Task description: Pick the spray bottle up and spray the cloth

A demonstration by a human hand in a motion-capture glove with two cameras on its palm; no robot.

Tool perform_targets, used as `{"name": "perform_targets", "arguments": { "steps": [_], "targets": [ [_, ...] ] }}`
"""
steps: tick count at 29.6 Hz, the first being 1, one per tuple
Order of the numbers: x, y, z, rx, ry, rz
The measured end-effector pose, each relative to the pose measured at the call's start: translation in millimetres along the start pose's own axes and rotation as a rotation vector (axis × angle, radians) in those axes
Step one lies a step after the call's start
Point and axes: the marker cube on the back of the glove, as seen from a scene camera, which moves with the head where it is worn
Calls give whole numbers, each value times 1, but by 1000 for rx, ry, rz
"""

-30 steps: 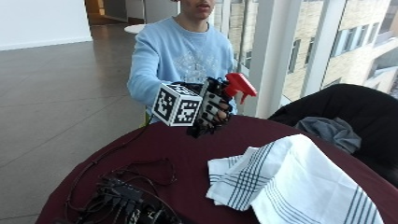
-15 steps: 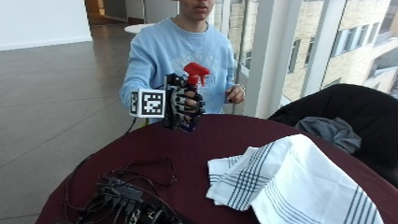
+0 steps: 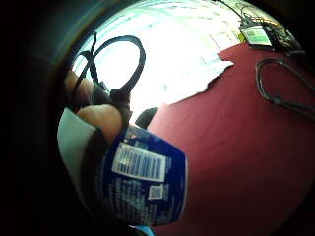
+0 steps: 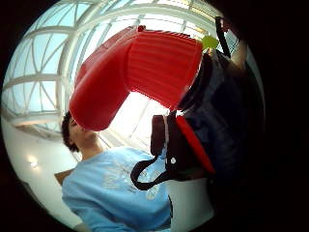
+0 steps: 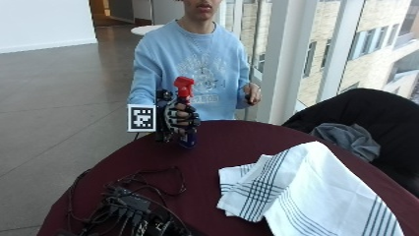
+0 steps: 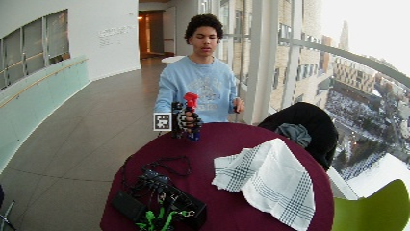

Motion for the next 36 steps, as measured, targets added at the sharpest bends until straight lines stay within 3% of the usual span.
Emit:
{"name": "perform_targets", "arguments": {
  "steps": [8, 22, 31, 36],
  "targets": [
    [9, 3, 2, 67, -38, 50],
    [16, 12, 5, 13, -44, 80],
    [28, 15, 5, 126, -35, 22],
    [30, 20, 5, 130, -49, 87]
  ]
}}
